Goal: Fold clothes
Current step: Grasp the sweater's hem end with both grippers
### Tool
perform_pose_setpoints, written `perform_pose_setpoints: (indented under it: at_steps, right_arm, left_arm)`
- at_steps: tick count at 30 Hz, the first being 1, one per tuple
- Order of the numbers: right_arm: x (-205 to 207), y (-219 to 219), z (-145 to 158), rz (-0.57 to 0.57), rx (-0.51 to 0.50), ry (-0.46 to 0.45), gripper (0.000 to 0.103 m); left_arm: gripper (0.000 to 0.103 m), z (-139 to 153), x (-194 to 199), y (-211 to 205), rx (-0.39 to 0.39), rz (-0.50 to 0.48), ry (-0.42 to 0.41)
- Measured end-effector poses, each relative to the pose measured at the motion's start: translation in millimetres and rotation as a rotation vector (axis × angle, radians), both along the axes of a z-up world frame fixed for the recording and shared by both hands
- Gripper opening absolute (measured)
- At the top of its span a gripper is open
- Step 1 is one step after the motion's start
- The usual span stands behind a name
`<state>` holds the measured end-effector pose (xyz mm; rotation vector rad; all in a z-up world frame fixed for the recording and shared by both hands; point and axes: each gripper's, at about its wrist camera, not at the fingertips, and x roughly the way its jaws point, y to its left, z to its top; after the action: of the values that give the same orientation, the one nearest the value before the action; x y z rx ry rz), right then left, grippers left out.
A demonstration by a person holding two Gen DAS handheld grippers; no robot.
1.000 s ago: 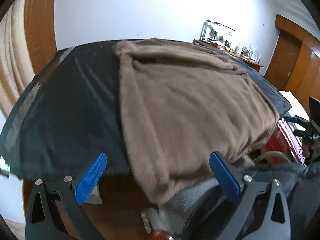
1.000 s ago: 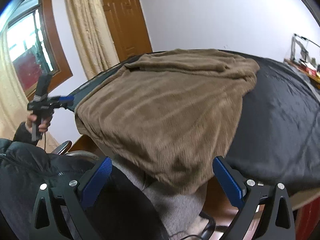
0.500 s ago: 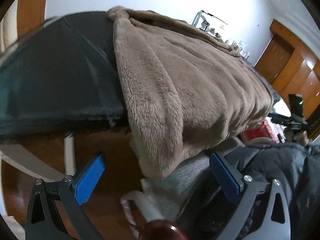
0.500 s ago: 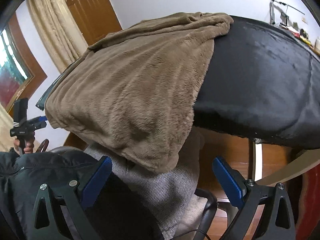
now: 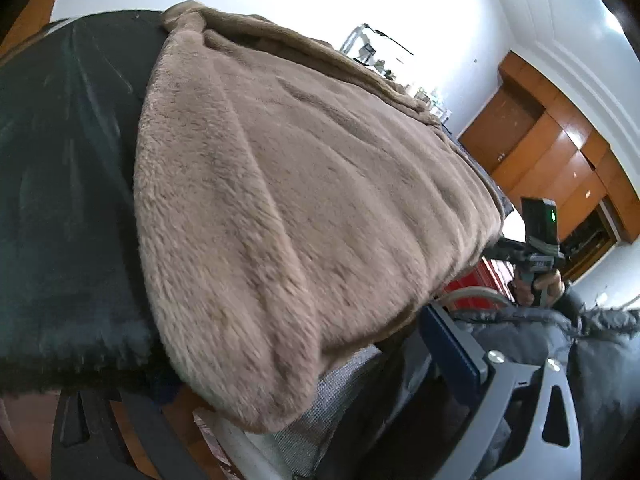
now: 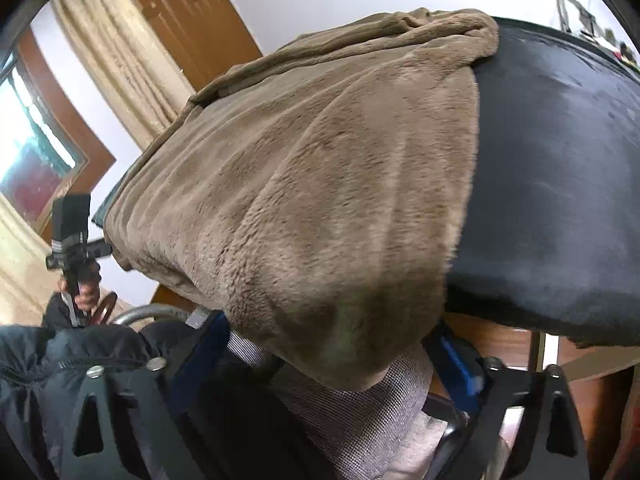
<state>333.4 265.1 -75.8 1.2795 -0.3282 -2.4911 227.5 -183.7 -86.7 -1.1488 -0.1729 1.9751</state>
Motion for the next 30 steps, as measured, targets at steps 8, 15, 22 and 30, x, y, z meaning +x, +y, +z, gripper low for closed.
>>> perform_pose_setpoints:
  at_steps: [8,15,22,30]
  right_arm:
    - [12.0,-13.1,4.4,0.091,0.048,0.031,0.037]
    - [28.0,-25.6,13.2,0.189,0.082,0.085,0.026]
    - [52.1,-39.7,50.4,0.272,0.090,0.294,0.026]
    - [46.4,-48.6,94.1,0.208,0.084,0.475,0.024]
  left_arm:
    - [0.058,-18.1,-6.1,-6.6,0.018,0.037,-0.129]
    - [0.023,-10.1,14.1,-7.0,0.018,0.062,-0.110]
    - [0.020,20.4,40.8,-4.1,-0.011,0.081,0.000]
    - [0.019,81.5,49.8,-24.3,0.114,0.109,0.151]
